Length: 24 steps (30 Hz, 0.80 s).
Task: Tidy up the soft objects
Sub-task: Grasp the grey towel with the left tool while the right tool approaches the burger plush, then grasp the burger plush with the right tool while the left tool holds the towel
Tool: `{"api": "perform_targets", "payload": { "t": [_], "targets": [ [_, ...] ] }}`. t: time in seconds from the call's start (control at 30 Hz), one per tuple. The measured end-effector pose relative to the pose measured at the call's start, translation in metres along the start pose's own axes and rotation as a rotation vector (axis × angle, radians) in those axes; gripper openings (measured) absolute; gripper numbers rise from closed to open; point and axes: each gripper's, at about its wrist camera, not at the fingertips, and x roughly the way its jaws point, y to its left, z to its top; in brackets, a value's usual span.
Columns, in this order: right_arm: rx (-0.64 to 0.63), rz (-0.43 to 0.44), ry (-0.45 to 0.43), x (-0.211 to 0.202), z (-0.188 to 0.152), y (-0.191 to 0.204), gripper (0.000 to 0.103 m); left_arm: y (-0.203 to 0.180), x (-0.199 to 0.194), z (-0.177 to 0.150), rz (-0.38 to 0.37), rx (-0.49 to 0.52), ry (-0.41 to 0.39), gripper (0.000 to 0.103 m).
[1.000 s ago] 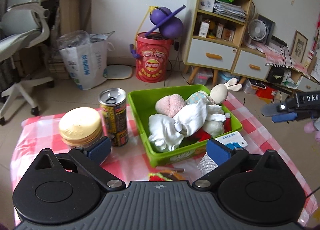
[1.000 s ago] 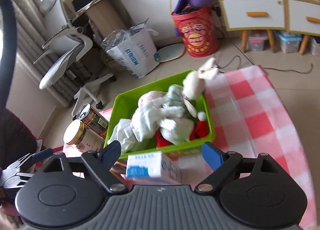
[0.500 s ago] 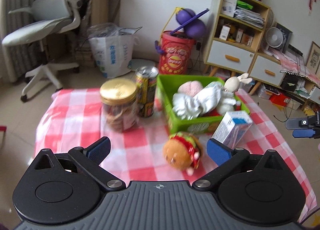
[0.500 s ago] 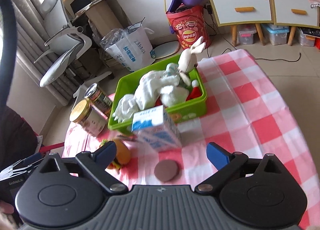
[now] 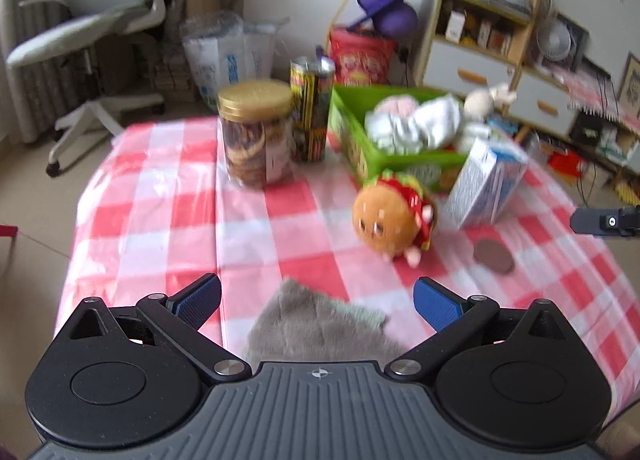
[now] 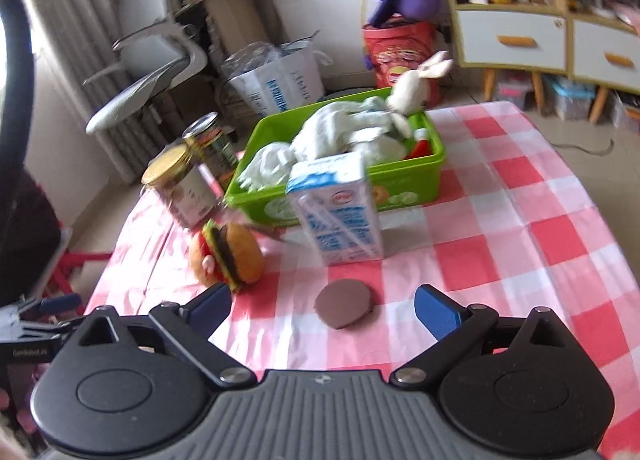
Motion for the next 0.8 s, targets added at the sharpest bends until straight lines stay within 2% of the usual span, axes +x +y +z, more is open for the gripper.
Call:
{"api": "perform_targets", "payload": {
  "t": [0.1,0.23,0.33,0.5,0.6,0.67,0.73,0.8],
  "targets": [
    [-0.059,0.012,0.017,0.011,-0.008,0.014,0.074,-0.001,0.004,-0.007,-0.035,0.032,0.047,0.095],
    [-0.088,0.03,0.019,0.025,-0.014,0.027,0.074,0.002,0.012,-0.017,-0.074,0.043,0.148,0.082],
    [-0.093,0.041,0.028,0.039,-0.015,0.037,0.074,0.005,0.019,-0.024,-0.053,0.053,0.197,0.08],
    [-0.088,0.053,0.054,0.062,-0.016,0.055,0.074,0.015,0.027,-0.03,-0.058,0.017,0.262,0.067],
    [-0.11,0.056,0.065,0.077,-0.016,0.07,0.074,0.02,0.032,-0.031,-0.067,-0.028,0.291,0.056],
    [-0.118,0.05,0.065,0.086,-0.016,0.078,0.074,0.022,0.034,-0.032,-0.067,-0.041,0.311,0.039],
    [-0.119,0.041,0.068,0.096,-0.014,0.085,0.074,0.022,0.034,-0.032,-0.058,-0.038,0.312,0.033],
    [-0.116,0.032,0.058,0.105,-0.01,0.089,0.074,0.022,0.034,-0.031,-0.051,-0.028,0.312,0.019]
  ]
}}
